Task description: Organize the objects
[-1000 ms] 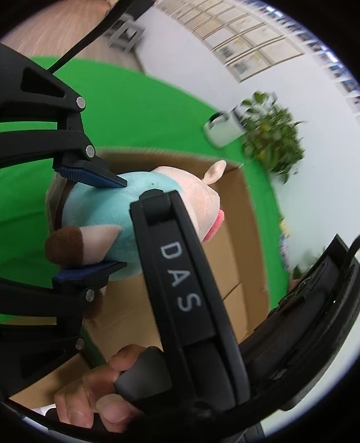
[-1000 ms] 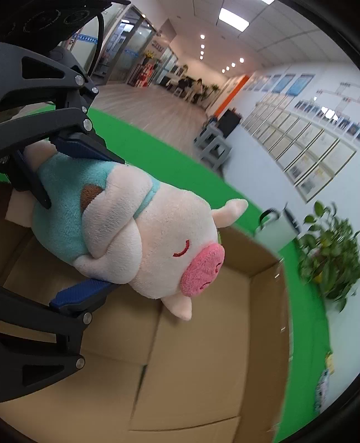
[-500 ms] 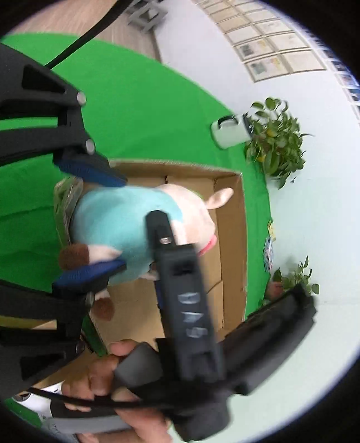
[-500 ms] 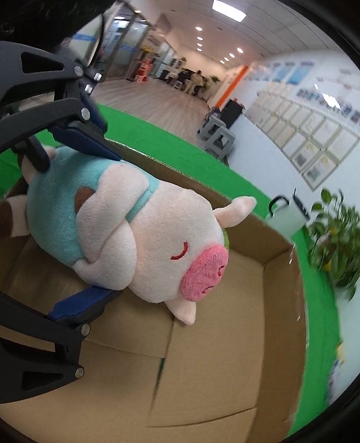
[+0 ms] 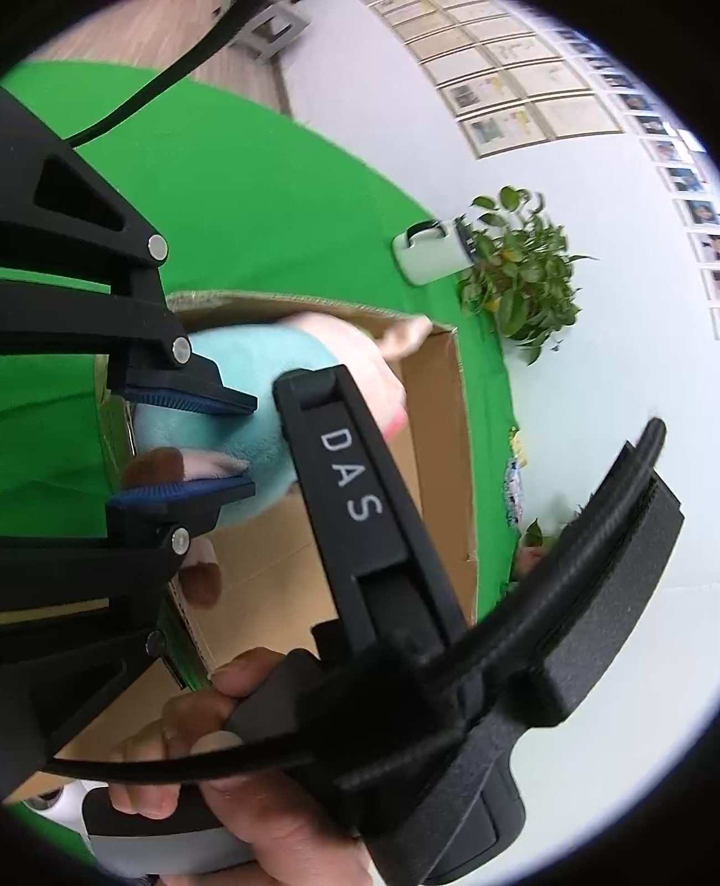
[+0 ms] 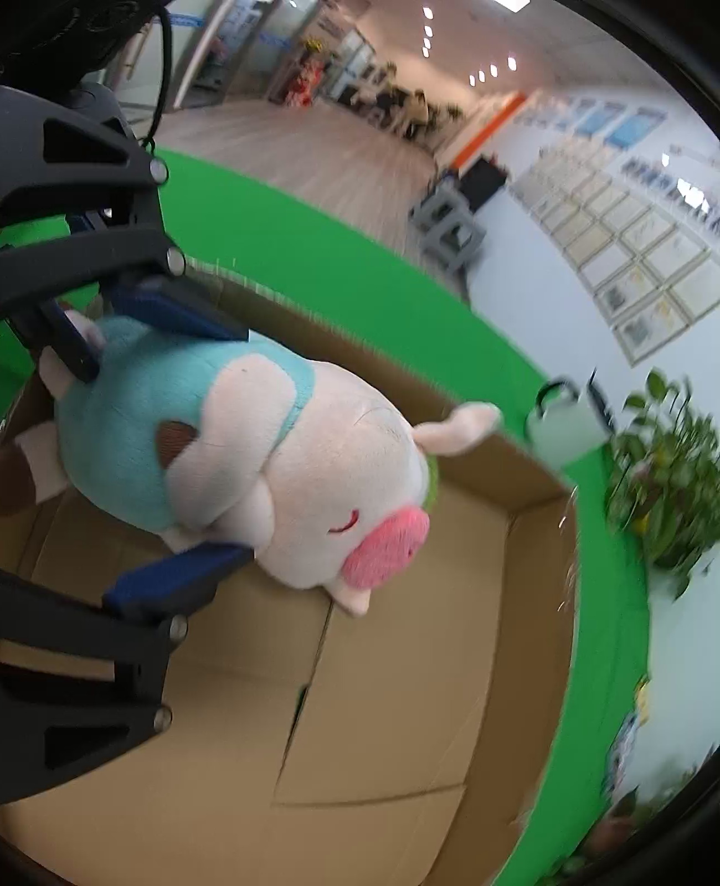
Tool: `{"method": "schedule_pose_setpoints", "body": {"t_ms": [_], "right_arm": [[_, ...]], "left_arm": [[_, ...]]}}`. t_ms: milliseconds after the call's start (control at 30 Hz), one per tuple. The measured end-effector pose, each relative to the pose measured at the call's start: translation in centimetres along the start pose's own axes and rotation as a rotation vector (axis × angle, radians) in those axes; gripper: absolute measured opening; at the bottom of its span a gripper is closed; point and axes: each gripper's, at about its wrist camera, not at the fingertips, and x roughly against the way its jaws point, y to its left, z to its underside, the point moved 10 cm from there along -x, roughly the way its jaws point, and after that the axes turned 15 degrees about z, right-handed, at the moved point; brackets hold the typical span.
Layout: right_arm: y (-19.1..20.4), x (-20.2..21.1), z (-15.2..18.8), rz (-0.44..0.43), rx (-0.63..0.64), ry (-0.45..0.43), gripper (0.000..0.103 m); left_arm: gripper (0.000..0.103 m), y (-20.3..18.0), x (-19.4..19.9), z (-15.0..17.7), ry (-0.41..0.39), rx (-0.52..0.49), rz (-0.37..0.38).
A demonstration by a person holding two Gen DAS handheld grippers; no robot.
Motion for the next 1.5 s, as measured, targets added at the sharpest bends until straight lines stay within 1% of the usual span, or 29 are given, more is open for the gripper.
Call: {"method": "schedule_pose_setpoints", "body": {"t_ms": [33,67,167,200,233,267,300,367,433,467,500,533,600,667,700,800,833,867,900,933,1000,1067,1133,1200,1300,1400,1467,1500], "right_arm": [[0.5,0.3,0.1,-0.026,-0.002,-0.005,0.061],[0.6,0.4,0.2,-0.032,-0.003,-0.015,0.061],[-0.1,0.6,0.6,-0.064,-0.023,-0.035,0.062],[-0.4,0.5,0.7,-0.070,-0.032,-0.036,0.065],[-0.8,0.2,0.7,-0.071,-0.040,-0.039,0.068],[-1.0,0.3,0.9,-0.070,-0.047,-0.039,0.074],[-1.3,0.5,1.2,-0.068,-0.056,-0.038,0.078],[-1.8,0.9,1.1,-0.061,-0.076,-0.037,0.080],[-2.6,3.1,1.8,-0.014,-0.093,-0.052,0.087],[-3.1,3.9,1.8,0.012,-0.100,-0.066,0.096],[-3.7,4.9,1.9,0.041,-0.107,-0.087,0.103],[-4.5,6.5,2.3,0.078,-0.117,-0.118,0.102],[-6.0,9.9,4.3,0.152,-0.120,-0.155,0.102],[-7.5,12.7,6.6,0.253,-0.125,-0.189,0.102],[-7.9,13.5,7.5,0.288,-0.127,-0.205,0.102],[-8.9,16.9,12.2,0.381,-0.122,-0.251,0.102],[-9.5,17.9,13.7,0.397,-0.133,-0.260,0.102],[-10.0,19.0,15.6,0.407,-0.145,-0.266,0.102],[-9.9,19.5,16.9,0.412,-0.156,-0.269,0.102],[-9.9,20.3,18.8,0.408,-0.171,-0.275,0.102],[-9.6,21.1,21.2,0.411,-0.193,-0.282,0.102],[-9.0,20.9,22.5,0.427,-0.192,-0.285,0.102],[-8.7,21.7,24.5,0.453,-0.175,-0.290,0.102],[-8.3,22.1,25.7,0.459,-0.168,-0.297,0.102],[-8.0,22.7,26.4,0.453,-0.149,-0.305,0.102],[-8.5,23.4,26.6,0.470,-0.141,-0.317,0.102],[-9.3,23.8,26.5,0.459,-0.159,-0.313,0.102],[-9.6,23.8,26.5,0.452,-0.168,-0.310,0.102]], "left_arm": [[0.019,-0.4,0.4,0.2,0.001,-0.017,-0.009],[0.019,-0.6,0.6,0.3,0.001,-0.024,-0.012],[0.019,-0.7,0.6,0.7,0.008,-0.010,-0.008],[0.019,-0.8,0.6,0.8,0.010,-0.001,-0.002],[0.023,-1.0,0.7,0.8,0.011,0.014,0.006],[0.023,-1.2,0.8,0.8,0.010,0.024,0.012],[0.023,-1.5,1.0,0.8,0.005,0.032,0.021],[0.027,-2.0,1.6,0.8,-0.002,0.048,0.046],[0.042,-2.1,2.4,0.9,-0.010,0.072,0.052],[0.045,-2.3,2.9,0.9,-0.020,0.082,0.054],[0.050,-2.5,3.8,1.0,-0.036,0.094,0.063],[0.057,-2.7,4.4,1.1,-0.048,0.103,0.069],[0.064,-2.6,5.5,0.7,-0.072,0.121,0.077],[0.065,-1.6,6.2,0.4,-0.088,0.129,0.083],[0.065,-1.6,6.4,0.4,-0.091,0.128,0.080],[0.065,-1.3,6.9,0.3,-0.101,0.136,0.072],[0.065,-0.7,6.7,-0.2,-0.107,0.145,0.082],[0.065,-1.0,6.7,-0.1,-0.112,0.149,0.092],[0.066,-0.9,6.4,-0.3,-0.114,0.151,0.102],[0.071,-1.7,6.5,-0.1,-0.116,0.144,0.117],[0.073,-3.0,6.7,0.2,-0.120,0.120,0.125],[0.073,-4.4,7.1,0.5,-0.115,0.099,0.129],[0.073,-5.2,7.4,0.6,-0.118,0.105,0.145],[0.073,-5.5,7.7,0.5,-0.132,0.116,0.149],[0.073,-3.8,7.7,0.2,-0.135,0.165,0.126],[0.073,0.5,6.8,-0.3,-0.129,0.254,0.086],[0.073,4.2,5.6,-0.5,-0.114,0.305,0.048],[0.073,6.1,4.8,-0.5,-0.094,0.326,0.030]]}}
